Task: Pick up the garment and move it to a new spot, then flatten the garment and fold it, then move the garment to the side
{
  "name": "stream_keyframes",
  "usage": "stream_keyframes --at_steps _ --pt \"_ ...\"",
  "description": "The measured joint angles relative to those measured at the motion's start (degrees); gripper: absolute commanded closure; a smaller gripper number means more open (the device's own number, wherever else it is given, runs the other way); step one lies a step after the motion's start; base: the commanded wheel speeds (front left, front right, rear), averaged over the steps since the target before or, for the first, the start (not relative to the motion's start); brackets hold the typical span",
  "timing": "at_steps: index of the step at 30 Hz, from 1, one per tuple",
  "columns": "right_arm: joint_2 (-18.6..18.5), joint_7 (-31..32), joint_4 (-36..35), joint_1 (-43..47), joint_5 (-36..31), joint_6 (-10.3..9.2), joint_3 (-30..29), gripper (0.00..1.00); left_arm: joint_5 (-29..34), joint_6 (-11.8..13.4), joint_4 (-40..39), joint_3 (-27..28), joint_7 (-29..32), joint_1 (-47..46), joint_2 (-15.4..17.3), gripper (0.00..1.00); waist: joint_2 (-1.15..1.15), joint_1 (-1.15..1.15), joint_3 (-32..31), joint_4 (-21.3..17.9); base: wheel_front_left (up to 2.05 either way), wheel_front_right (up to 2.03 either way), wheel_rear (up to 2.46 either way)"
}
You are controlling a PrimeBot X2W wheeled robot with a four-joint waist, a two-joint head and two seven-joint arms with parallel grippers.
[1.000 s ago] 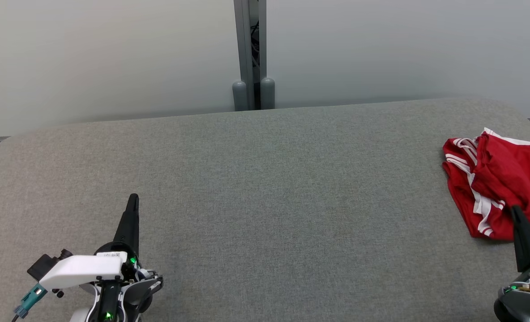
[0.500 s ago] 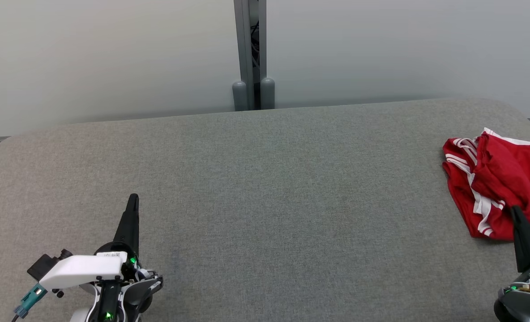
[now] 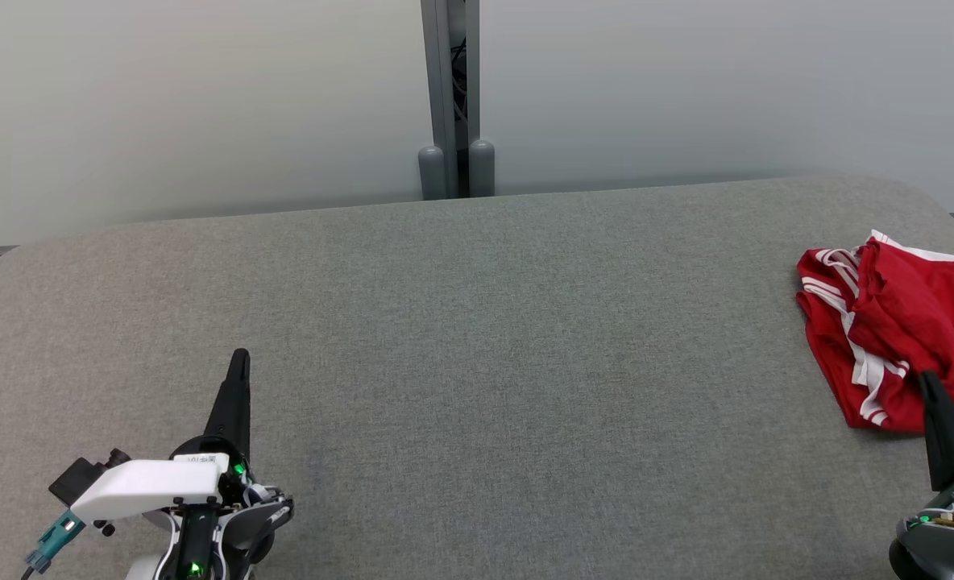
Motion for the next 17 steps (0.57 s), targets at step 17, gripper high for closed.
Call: stream_keyframes --at_steps 17 --pt "0.1 0.2 0.0 0.0 -0.2 0.00 -0.2 1.00 0.0 0.0 0.0 0.0 0.0 0.0 0.0 1.00 0.00 0.00 0.0 0.0 0.00 0.00 0.00"
